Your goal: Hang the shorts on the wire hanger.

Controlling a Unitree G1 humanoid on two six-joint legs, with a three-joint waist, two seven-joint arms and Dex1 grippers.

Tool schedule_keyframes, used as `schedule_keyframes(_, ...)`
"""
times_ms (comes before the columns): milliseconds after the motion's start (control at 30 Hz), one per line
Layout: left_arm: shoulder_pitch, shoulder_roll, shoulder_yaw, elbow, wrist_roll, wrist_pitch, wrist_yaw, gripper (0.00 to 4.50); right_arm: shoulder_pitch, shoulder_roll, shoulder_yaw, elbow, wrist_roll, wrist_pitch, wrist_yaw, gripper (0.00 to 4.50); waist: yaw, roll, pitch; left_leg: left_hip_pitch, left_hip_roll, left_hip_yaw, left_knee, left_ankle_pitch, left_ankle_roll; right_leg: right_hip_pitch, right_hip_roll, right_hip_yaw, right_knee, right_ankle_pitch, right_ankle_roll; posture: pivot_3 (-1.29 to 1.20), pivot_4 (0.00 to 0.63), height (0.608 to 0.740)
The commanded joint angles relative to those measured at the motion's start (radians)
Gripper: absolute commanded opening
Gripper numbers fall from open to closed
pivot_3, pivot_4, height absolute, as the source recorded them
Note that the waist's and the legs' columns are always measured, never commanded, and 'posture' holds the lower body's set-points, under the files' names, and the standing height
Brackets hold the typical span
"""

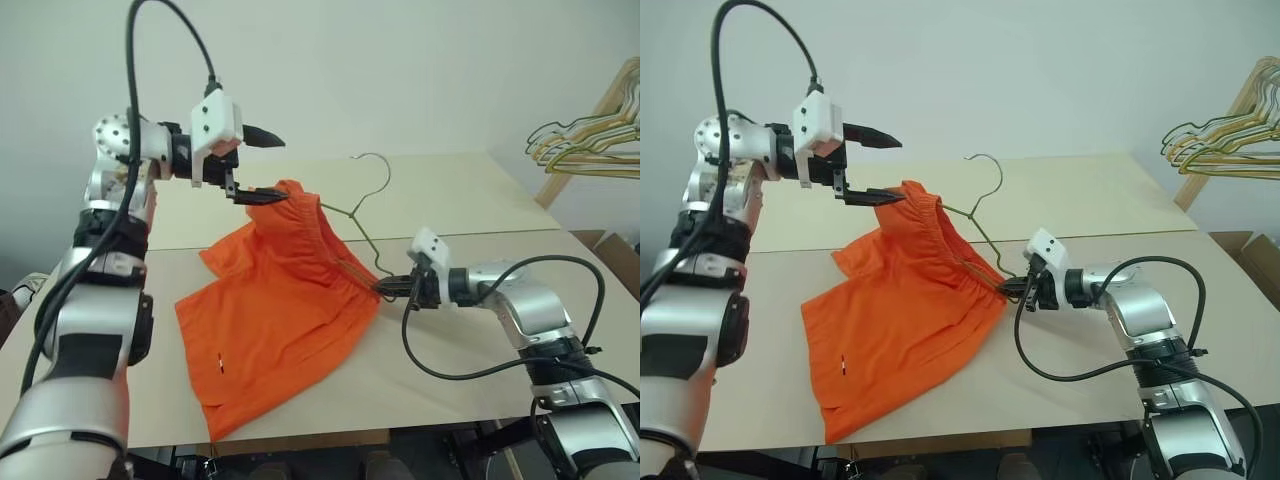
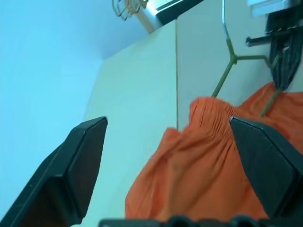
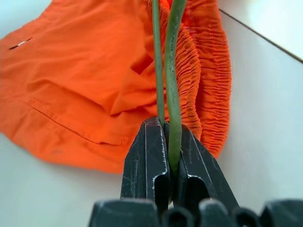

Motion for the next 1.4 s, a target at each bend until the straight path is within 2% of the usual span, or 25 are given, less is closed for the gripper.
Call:
schedule_keyframes(33,-0.082,0.011,-0.06,0.096,0.015,-0.007,-0.119,4.49,-0.021,-0.015,0.003,-0.051,-0.018,-0.047,-0.004,0.0,-0.004,0.0,0.0,0.0,0.0,0.0,0.0,0.0,0.0,0.0,0.0,0.0,0.0,0.0,0.0,-0.07,0.0,0.74)
schedule_keyframes(133,-0.121,0.014,-0.143,0.165,0.039,-0.043,-0.126,4.49,-0.013,-0.019,0.02,-0.059,-0.045,-0.077,-0.007,0.0,-0.008,-0.001,0.001,0.0,0.0,0.0,0.001,0.0,0.001,0.0,0.001,0.0,0.001,0.0,0.0,-0.08,0.0,0.74)
schedule_keyframes(200,-0.146,-0.003,-0.157,0.208,0.045,-0.056,-0.126,4.49,-0.007,-0.023,0.031,-0.068,-0.062,-0.1,-0.006,0.0,-0.008,-0.001,0.001,0.0,0.001,0.0,0.001,-0.004,0.007,-0.001,0.001,0.001,0.001,0.0,0.0,-0.08,0.0,0.74)
schedule_keyframes(467,-0.179,-0.04,-0.207,0.296,0.102,-0.088,-0.126,4.49,-0.003,-0.034,0.066,-0.083,-0.109,-0.152,-0.006,0.0,-0.007,-0.003,0.002,-0.002,0.0,0.0,0.004,-0.005,0.008,-0.004,0.0,0.001,0.009,-0.001,0.001,-0.09,0.0,0.74)
schedule_keyframes(600,-0.172,-0.041,-0.265,0.308,0.104,-0.088,-0.126,3.65,-0.003,-0.029,0.066,-0.079,-0.116,-0.155,-0.007,0.0,-0.009,-0.003,0.002,-0.008,0.0,0.001,0.007,-0.004,0.006,-0.013,0.0,0.002,0.014,-0.001,0.001,-0.09,0.0,0.74)
schedule_keyframes(667,-0.167,-0.039,-0.299,0.309,0.098,-0.084,-0.126,2.97,-0.005,-0.028,0.066,-0.079,-0.12,-0.156,-0.007,0.0,-0.011,-0.003,0.002,-0.012,0.0,0.001,0.008,0.0,0.001,-0.015,0.001,0.002,0.015,-0.001,0.001,-0.09,0.0,0.74)
schedule_keyframes(967,-0.148,-0.053,-0.306,0.322,0.098,-0.085,-0.126,0.24,-0.012,-0.011,0.062,-0.08,-0.133,-0.19,-0.022,0.0,-0.03,-0.003,0.002,-0.014,0.0,0.0,0.009,0.0,0.001,-0.015,0.001,0.002,0.015,-0.001,0.001,-0.09,0.0,0.74)
schedule_keyframes(1000,-0.147,-0.052,-0.308,0.323,0.098,-0.09,-0.126,0.05,-0.013,-0.009,0.062,-0.077,-0.135,-0.194,-0.024,0.0,-0.031,-0.003,0.002,-0.013,0.0,0.0,0.009,0.0,0.001,-0.015,0.001,0.002,0.015,-0.001,0.001,-0.09,0.0,0.74)
schedule_keyframes(1300,-0.146,-0.055,-0.275,0.322,0.119,-0.109,-0.126,0.05,0.012,0.01,0.059,-0.061,-0.191,-0.352,-0.067,0.0,-0.036,-0.004,0.002,-0.013,0.0,0.0,0.009,0.0,0.001,-0.015,0.001,0.002,0.016,-0.001,0.001,-0.09,0.0,0.74)
schedule_keyframes(1400,-0.147,-0.051,-0.276,0.319,0.118,-0.119,-0.126,0.0,0.019,0.009,0.052,-0.061,-0.18,-0.344,-0.051,0.8,-0.036,-0.004,0.002,-0.013,0.0,0.0,0.009,0.0,0.001,-0.015,0.001,0.002,0.016,-0.001,0.001,-0.09,0.0,0.74)
